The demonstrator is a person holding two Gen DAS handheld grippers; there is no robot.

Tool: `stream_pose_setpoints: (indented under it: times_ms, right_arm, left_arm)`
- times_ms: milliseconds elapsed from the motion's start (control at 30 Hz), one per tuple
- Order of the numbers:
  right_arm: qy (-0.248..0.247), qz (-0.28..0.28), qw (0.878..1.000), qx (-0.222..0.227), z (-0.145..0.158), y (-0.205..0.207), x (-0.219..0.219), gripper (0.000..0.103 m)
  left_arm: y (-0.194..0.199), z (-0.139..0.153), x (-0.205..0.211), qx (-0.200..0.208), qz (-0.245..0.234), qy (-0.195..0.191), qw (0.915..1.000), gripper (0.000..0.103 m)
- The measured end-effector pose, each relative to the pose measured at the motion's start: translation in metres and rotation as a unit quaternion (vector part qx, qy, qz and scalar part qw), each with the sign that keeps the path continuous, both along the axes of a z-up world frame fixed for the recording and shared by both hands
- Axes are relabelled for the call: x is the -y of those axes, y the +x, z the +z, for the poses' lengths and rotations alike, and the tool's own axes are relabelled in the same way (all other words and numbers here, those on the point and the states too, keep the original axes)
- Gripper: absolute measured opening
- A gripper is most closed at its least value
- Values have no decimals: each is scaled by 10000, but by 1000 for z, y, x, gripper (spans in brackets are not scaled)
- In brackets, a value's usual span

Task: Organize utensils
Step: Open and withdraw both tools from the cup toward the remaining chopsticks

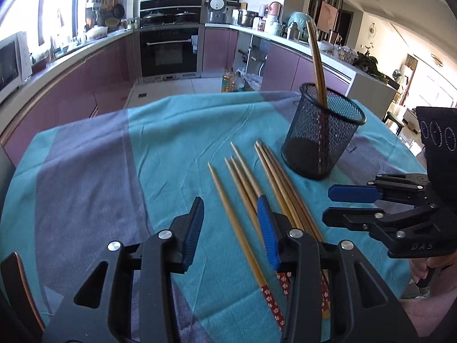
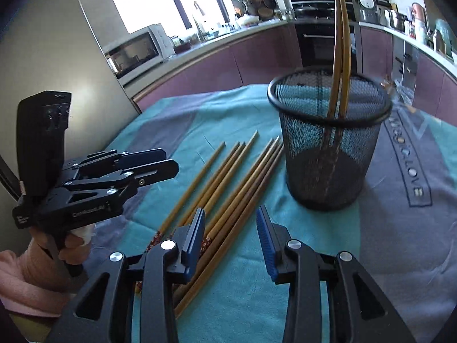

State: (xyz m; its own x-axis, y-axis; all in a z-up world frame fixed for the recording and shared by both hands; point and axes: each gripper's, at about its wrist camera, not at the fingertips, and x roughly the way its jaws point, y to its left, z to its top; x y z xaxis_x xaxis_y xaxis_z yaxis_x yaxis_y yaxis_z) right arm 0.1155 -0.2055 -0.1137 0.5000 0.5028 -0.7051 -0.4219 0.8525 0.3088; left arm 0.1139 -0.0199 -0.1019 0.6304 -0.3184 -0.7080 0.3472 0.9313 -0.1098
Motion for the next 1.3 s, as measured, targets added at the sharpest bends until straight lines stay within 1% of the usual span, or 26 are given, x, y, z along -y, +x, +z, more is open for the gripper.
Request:
stream_pose_setpoints:
  times_ms: [167,467,633,867,1000,1300]
  right_arm:
    - [-88,-79,9999,-92,-10,-2,-3,35]
    - [-324,-193,9992,-133,-18,-3,-13,35]
    - [-473,-186,9987,-96,-18,-4,-17,34]
    - [-532,-201,9983,-127,-18,-3,-13,32]
    - [-581,-228,9979,-157,-18,-3,-10,27]
    - [-745,-250,9968,-154,-17,-2,-10,27]
  left_arm:
    - [-2,-11,4,-157,-28,35,9999,37]
    - [1,-15,12,-278,-130,53,9995,37]
    - [1,-19,13,-325,-153,63,9993,37]
    - [2,-24,15,-388,-178,46,9991,37]
    - [4,-28,17,-433,-182,79,9989,36]
    - [7,-33,19,-485,-202,171,9985,33]
